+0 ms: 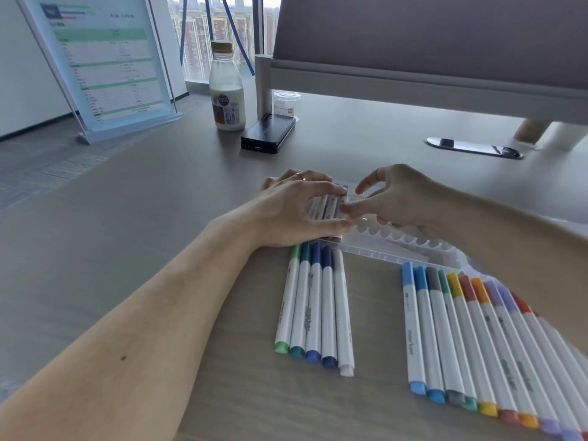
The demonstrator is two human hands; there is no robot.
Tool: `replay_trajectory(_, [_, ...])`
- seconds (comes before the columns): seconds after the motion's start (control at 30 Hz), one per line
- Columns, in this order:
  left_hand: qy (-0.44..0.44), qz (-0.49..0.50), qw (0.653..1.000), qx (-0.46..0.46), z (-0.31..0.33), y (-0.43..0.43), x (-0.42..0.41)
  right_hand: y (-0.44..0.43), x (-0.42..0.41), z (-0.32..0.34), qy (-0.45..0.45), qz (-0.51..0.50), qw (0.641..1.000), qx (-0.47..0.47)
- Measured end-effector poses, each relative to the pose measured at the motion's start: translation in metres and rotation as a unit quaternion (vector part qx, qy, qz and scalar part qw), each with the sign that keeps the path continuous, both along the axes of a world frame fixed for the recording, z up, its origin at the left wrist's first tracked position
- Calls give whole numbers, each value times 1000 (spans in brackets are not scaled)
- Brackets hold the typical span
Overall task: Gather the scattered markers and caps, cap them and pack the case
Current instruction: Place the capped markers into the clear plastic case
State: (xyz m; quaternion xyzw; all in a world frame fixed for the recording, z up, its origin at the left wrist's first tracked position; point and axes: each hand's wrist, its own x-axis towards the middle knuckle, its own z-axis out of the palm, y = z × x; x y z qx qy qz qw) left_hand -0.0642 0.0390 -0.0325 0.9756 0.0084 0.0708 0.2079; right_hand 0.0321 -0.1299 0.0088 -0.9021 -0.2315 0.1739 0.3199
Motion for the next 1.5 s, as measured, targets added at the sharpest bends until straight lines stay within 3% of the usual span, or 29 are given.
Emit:
replay_trajectory(0.17, [5, 1, 1000, 4, 0, 0, 0, -16, -2, 1, -57, 42, 997, 23])
replay_trajectory(0.6, [10, 5, 1000, -9, -2, 1, 1, -85, -9, 30, -55, 83, 981, -169])
replay_trajectory(1.07, [-5, 18, 1000, -16, -4, -1, 1, -110, -28, 24, -56, 121, 971, -196])
replay_trajectory(1.33, [-8, 14, 1000, -26, -6, 1, 3, -75, -47, 22, -54, 170, 978, -111])
replay_trajectory(1.5, [-15, 17, 999, -25, -8, 2, 3, -59, -48, 26, -81, 170, 974, -124])
